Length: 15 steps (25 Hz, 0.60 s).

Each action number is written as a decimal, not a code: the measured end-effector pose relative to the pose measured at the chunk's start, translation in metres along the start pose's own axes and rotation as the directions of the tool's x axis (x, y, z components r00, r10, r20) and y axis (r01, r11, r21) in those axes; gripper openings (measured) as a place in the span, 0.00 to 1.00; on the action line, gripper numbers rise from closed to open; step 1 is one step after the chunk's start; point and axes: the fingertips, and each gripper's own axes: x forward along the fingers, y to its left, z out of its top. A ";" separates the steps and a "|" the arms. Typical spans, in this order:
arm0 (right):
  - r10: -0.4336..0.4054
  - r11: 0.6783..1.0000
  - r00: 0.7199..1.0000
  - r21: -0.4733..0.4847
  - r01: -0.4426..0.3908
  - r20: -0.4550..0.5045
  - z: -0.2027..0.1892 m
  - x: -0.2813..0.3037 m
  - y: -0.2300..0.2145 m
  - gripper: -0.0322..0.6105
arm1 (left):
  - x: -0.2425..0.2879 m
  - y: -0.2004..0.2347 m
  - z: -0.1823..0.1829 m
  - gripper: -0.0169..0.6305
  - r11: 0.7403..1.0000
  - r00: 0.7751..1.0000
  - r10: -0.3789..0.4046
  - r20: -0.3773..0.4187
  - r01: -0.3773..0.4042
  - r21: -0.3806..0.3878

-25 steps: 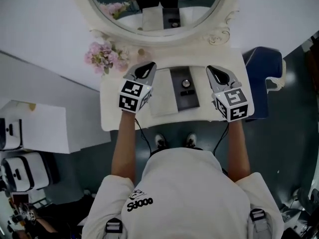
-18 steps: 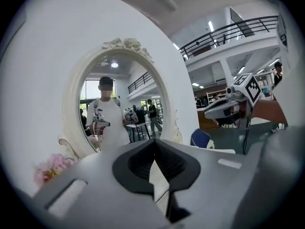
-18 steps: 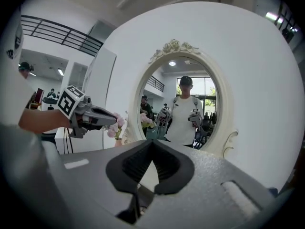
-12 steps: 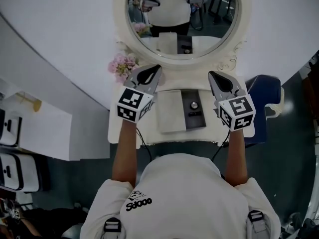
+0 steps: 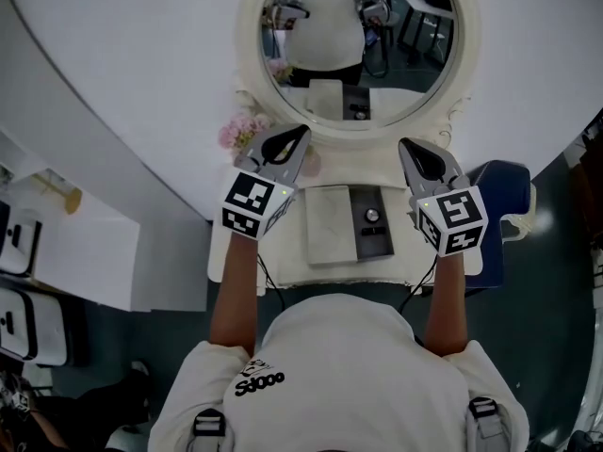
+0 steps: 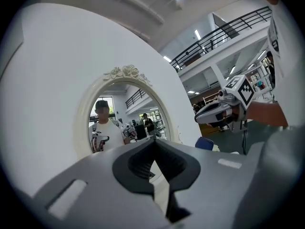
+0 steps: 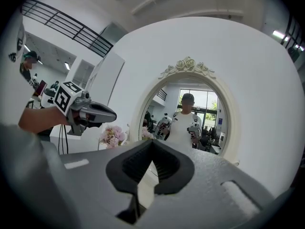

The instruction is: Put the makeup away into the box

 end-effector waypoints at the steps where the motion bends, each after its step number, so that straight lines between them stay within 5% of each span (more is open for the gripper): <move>1: 0.001 1.000 1.000 0.000 -0.001 -0.002 0.000 0.001 0.001 0.05 | 0.000 0.000 0.000 0.05 1.000 1.000 -0.002 -0.002 0.002 0.001; 15: -0.006 1.000 0.999 -0.021 0.005 -0.038 -0.009 0.006 0.003 0.05 | 0.001 -0.004 -0.007 0.05 1.000 1.000 -0.026 -0.008 0.026 -0.011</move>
